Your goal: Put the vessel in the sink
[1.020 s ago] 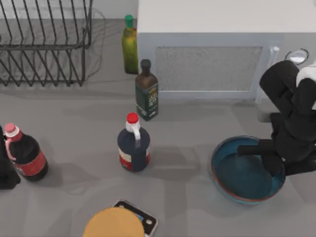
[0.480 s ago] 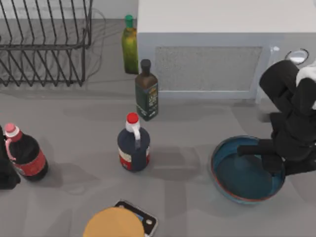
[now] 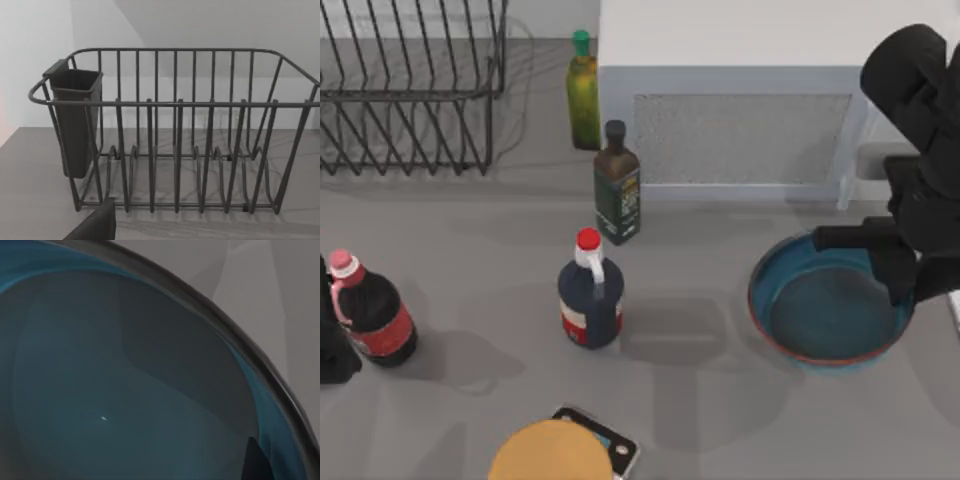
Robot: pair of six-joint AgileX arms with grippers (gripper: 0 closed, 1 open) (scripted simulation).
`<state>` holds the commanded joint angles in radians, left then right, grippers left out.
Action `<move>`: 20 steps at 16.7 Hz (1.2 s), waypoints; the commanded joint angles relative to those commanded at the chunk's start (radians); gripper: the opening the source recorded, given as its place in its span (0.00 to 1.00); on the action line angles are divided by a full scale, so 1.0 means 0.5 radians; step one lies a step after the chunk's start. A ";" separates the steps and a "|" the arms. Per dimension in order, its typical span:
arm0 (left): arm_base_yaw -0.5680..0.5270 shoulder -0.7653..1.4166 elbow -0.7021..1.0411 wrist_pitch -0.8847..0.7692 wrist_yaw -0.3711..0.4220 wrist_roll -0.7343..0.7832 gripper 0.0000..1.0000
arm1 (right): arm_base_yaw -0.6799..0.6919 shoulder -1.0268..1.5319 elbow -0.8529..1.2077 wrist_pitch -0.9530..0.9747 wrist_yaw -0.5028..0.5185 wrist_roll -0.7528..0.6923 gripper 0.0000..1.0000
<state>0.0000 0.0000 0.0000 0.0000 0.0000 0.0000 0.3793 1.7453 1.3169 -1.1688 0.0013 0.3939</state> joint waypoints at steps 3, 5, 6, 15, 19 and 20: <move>0.000 0.000 0.000 0.000 0.000 0.000 1.00 | -0.004 -0.079 0.243 -0.317 0.000 -0.007 0.00; 0.000 0.000 0.000 0.000 0.000 0.000 1.00 | -0.008 -0.125 0.342 -0.424 -0.001 -0.012 0.00; 0.000 0.000 0.000 0.000 0.000 0.000 1.00 | -0.009 -0.137 0.362 -0.445 -0.001 -0.014 0.00; 0.000 0.000 0.000 0.000 0.000 0.000 1.00 | -0.200 -0.129 0.198 -0.241 -0.025 -0.066 0.00; 0.000 0.000 0.000 0.000 0.000 0.000 1.00 | -0.685 -0.139 -0.144 0.288 -0.099 -0.180 0.00; 0.000 0.000 0.000 0.000 0.000 0.000 1.00 | -0.824 -0.145 -0.245 0.470 -0.125 -0.215 0.00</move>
<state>0.0000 0.0000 0.0000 0.0000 0.0000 0.0000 -0.0328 1.6727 1.1947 -0.9337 -0.0609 0.2866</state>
